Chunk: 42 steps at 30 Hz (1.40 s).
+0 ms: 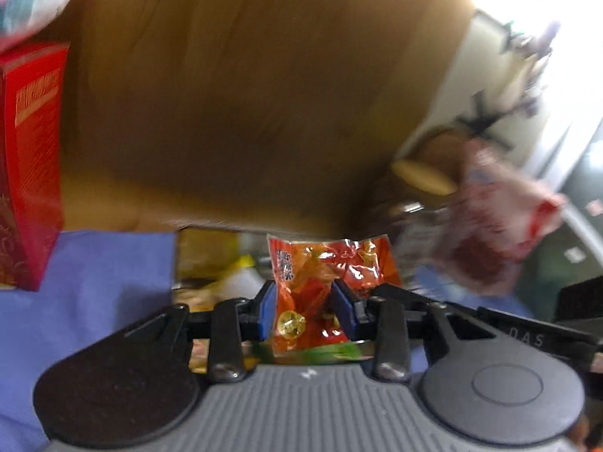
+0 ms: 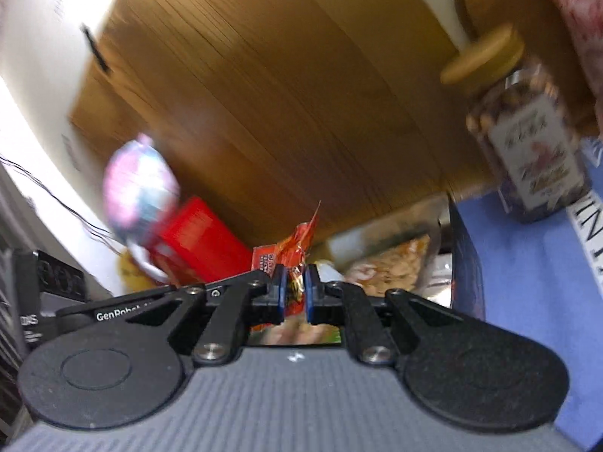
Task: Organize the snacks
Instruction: 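Grasp the red spicy snack packet with the left gripper and lift, then lower the red packet into the black tin box and open the left gripper, then close the left gripper on the green jelly packet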
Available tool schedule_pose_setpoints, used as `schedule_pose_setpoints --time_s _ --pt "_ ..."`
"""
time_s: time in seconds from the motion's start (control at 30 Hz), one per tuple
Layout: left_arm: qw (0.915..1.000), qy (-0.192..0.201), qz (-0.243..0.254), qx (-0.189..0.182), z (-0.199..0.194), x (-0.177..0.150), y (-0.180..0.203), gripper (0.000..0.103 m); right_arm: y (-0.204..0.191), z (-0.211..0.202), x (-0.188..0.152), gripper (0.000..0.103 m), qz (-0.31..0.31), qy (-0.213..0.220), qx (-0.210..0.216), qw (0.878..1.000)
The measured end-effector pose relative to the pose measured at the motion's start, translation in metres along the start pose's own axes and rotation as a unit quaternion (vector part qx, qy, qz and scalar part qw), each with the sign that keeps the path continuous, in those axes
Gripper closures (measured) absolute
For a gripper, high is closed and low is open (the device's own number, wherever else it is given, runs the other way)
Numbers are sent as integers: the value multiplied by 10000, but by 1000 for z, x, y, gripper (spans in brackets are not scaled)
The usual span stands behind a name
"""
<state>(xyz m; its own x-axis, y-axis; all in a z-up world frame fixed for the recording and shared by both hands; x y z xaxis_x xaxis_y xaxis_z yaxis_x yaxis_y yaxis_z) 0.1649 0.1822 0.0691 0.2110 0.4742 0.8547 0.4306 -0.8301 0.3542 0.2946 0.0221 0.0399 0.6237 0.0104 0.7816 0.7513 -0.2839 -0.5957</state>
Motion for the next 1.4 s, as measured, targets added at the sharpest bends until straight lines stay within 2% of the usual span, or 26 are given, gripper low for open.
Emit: schedule_pose_setpoints --time_s 0.07,0.1,0.17,0.23,0.3,0.43,0.53,0.7,0.8,0.87,0.97,1.03,1.1,1.2,1.33,1.4 --pt "9993 -129 158 310 14 -8 -7 68 -4 11 -8 87 -507 -69 -237 9984" --pt "9988 -176 221 404 17 -11 -9 68 -8 11 -10 82 -723 -55 -362 9967" --pt "9987 -118 290 396 10 -12 -13 65 -10 -2 -9 75 -741 97 -381 9965" --pt "9990 127 236 351 -14 -9 -16 64 -11 -27 -9 75 -627 291 -262 9973" --pt "9996 254 56 109 -41 -9 -19 63 -12 -55 -16 75 -489 231 31 9985" --pt "9991 -171 -319 -231 -97 -36 -38 61 -10 -97 -65 71 -116 -666 626 9957" --pt "9969 -536 -532 -222 -128 -69 -54 58 -11 -110 -104 71 -65 -1191 719 9903" --pt "9932 -623 -958 -235 -171 -116 -73 50 -15 -114 -144 71 29 -1569 678 9853" --pt "9893 -724 -1229 -321 -175 -140 -75 51 -23 -107 -152 70 283 -1583 779 9839" --pt "9889 -550 -1318 -419 -180 -151 -71 50 -30 -107 -161 72 389 -1629 860 9821" --pt "9909 -413 -1227 -356 -184 -156 -60 51 -38 -110 -163 71 331 -1525 742 9850" --pt "9885 -432 -1384 -431 -184 -159 -59 58 -35 -118 -162 71 457 -1439 699 9861" --pt "9851 -469 -1566 -528 -182 -165 -58 70 -30 -133 -160 70 494 -1299 644 9882" --pt "9819 -515 -1688 -689 -175 -174 -48 79 -19 -155 -159 70 560 -1030 515 9918" --pt "9765 -611 -1827 -970 -161 -185 -29 81 -4 -179 -154 69 829 -649 292 9940" --pt "9728 -647 -1944 -1079 -153 -187 -24 81 -2 -188 -153 69 701 -585 230 9956"
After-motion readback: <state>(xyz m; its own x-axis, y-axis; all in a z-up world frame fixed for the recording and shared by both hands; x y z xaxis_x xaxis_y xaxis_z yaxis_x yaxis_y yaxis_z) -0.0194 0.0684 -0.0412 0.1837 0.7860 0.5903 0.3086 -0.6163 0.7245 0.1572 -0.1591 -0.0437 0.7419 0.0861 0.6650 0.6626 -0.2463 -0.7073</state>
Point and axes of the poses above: each gripper's, at about its wrist camera, not at the fingertips, and z roughly the way its jaws point, y to its right, x to its top, the point moved 1 cm from there along z, roughly the way its jaws point, and after that the axes turned 15 degrees about y, right-handed, at the moved point
